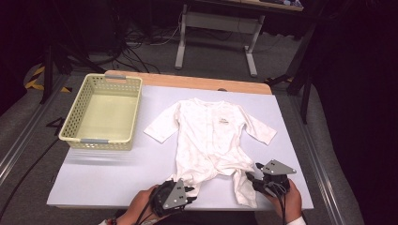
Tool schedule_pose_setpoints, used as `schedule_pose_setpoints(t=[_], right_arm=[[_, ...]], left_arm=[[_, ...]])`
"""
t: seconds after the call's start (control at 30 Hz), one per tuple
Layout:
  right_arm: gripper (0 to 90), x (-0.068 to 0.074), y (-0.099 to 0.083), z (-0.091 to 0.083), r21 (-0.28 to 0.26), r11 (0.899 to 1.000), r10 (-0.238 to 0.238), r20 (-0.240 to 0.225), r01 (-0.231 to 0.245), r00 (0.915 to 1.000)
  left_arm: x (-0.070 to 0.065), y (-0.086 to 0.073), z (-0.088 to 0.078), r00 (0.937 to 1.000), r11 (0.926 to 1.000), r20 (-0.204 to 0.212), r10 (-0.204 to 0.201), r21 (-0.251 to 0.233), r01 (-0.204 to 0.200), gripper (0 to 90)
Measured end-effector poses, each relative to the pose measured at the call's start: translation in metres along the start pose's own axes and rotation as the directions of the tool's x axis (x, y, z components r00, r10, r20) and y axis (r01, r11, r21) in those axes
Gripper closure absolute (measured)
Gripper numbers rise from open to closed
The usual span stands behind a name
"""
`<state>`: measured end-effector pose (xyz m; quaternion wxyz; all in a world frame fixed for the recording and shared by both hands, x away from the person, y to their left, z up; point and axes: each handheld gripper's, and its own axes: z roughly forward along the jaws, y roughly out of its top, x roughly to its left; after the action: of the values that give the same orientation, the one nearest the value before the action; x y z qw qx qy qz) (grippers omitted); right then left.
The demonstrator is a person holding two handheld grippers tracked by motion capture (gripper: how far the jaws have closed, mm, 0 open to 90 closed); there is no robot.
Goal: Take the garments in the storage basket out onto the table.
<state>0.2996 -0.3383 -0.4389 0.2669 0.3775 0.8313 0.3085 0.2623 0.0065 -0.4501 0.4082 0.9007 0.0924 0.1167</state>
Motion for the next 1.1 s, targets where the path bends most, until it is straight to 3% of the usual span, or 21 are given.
schedule_pose_setpoints(t=[0.17,0.23,0.37,0.5,0.63,0.83,0.93,1.0,1.1], right_arm=[[48.0,-0.007,-0.007,0.003,0.031,0.999,0.023,0.028,-0.024,0.9993],[52.4,-0.010,-0.008,0.004,0.039,0.999,0.035,0.036,-0.036,0.9987],[71.8,-0.013,-0.010,0.005,0.036,0.999,0.035,0.002,-0.035,0.9994],[88.1,-0.011,-0.009,0.003,0.037,0.999,0.004,0.013,-0.004,0.9999],[89.1,-0.021,-0.011,-0.004,0.019,0.999,0.039,0.044,-0.040,0.9983],[88.1,-0.038,-0.017,-0.012,-0.002,0.994,0.111,0.092,-0.111,0.9896],[78.5,-0.039,-0.017,-0.013,0.004,0.993,0.119,0.144,-0.121,0.9824],[78.2,-0.037,-0.015,-0.016,-0.019,0.993,0.122,0.124,-0.120,0.9847],[78.5,-0.022,-0.005,-0.026,-0.076,0.995,0.063,0.078,-0.057,0.9950]], left_arm=[[0.005,-0.004,0.018,0.9993,0.9984,0.014,-0.034,0.047,0.033,65.8],[0.005,-0.004,0.018,0.9994,0.9983,-0.002,-0.035,0.047,0.035,64.0],[0.007,-0.004,0.018,0.9991,0.9978,-0.001,-0.042,0.051,0.042,64.0],[0.012,-0.005,0.016,0.9986,0.9972,-0.020,-0.048,0.056,0.049,79.4],[0.013,-0.004,0.016,0.9996,0.9975,-0.014,-0.026,0.065,0.027,85.7],[0.012,-0.006,0.014,0.9998,0.9981,0.012,-0.017,0.060,0.016,86.4],[0.010,-0.006,0.014,0.9992,0.9984,0.035,-0.018,0.054,0.016,86.3],[0.008,-0.005,0.014,0.9988,0.9986,0.047,-0.015,0.051,0.013,86.4],[0.005,-0.004,0.013,0.9973,0.9989,0.073,-0.014,0.045,0.011,86.3]])
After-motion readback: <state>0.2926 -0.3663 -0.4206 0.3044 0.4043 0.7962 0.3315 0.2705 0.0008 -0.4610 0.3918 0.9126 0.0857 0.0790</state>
